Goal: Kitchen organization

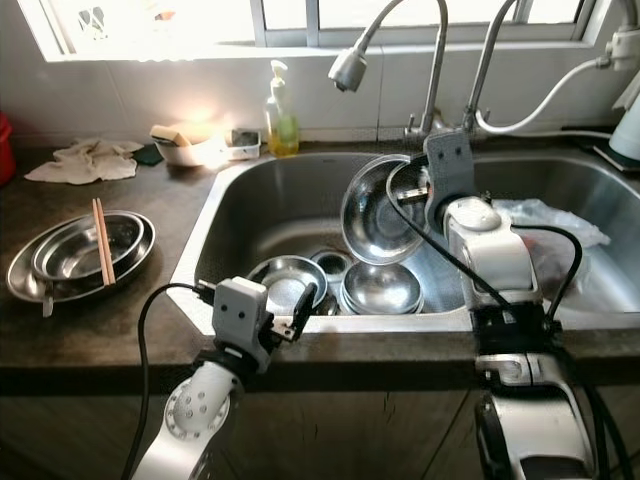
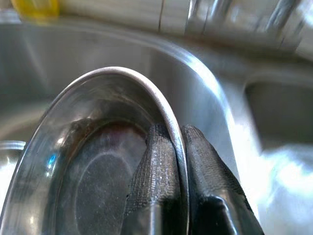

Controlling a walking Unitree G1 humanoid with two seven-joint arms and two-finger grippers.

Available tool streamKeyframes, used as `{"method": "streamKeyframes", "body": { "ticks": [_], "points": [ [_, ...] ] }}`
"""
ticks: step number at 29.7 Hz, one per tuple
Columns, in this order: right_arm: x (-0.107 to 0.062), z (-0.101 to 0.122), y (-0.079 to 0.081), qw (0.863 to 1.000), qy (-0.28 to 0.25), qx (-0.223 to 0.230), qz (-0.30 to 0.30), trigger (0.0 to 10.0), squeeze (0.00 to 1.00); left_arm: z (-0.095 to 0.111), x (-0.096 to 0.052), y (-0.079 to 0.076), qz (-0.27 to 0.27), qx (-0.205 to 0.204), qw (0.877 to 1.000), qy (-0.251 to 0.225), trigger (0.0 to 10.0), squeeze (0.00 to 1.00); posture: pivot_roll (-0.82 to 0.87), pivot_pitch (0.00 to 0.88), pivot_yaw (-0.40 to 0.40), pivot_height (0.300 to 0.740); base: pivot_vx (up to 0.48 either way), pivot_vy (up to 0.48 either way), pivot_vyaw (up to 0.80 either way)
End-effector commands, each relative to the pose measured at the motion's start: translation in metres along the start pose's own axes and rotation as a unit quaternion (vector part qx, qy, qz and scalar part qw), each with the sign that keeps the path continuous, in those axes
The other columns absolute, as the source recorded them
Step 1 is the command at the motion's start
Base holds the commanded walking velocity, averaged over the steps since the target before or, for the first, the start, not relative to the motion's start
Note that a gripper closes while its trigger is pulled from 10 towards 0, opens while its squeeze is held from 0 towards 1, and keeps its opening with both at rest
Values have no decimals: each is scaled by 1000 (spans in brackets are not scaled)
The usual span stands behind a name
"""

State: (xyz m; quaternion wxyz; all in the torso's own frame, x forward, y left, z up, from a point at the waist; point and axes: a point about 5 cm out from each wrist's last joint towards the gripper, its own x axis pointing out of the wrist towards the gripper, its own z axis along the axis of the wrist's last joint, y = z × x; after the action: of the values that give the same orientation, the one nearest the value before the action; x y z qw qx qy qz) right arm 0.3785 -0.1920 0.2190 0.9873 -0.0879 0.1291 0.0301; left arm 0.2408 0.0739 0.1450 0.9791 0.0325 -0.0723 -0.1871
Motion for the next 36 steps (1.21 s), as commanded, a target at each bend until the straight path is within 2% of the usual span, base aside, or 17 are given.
{"method": "streamKeyframes", "body": {
  "ticks": [1, 4, 8, 16, 26, 27, 36],
  "points": [
    [3, -3, -8, 1000, 21, 11, -3, 10000, 0, 4, -2, 0, 2, 5, 1000, -2, 10000, 0, 50, 93, -40, 740, 0, 0, 0],
    [8, -13, -8, 999, 47, 21, 5, 10000, 0, 5, -5, -1, 0, 4, 1000, -1, 10000, 0, 57, 104, -42, 740, 0, 0, 0],
    [11, -18, -6, 998, 53, 18, 7, 10000, 0, 8, -6, -1, -2, 9, 1000, -1, 10000, 0, 60, 110, -42, 740, 0, 0, 0],
    [13, -46, 13, 993, 103, 27, 49, 10000, 0, 13, -8, -3, -6, 5, 1000, -2, 10000, 0, 73, 114, -43, 740, 0, 0, 0],
    [13, -60, 14, 990, 122, 29, 57, 10000, 0, 10, -10, -4, -9, 6, 1000, 5, 10000, 0, 74, 102, -44, 740, 0, 0, 0],
    [13, -60, 13, 991, 121, 29, 52, 10000, 1000, 10, -9, -4, -8, 6, 1000, 6, 10000, 0, 74, 99, -44, 740, 0, 0, 0],
    [14, -48, 9, 995, 87, 43, 37, 10000, 1000, 11, -6, -2, -7, 8, 1000, 4, 10000, 0, 77, 100, -39, 740, 0, 0, 0]
  ]
}}
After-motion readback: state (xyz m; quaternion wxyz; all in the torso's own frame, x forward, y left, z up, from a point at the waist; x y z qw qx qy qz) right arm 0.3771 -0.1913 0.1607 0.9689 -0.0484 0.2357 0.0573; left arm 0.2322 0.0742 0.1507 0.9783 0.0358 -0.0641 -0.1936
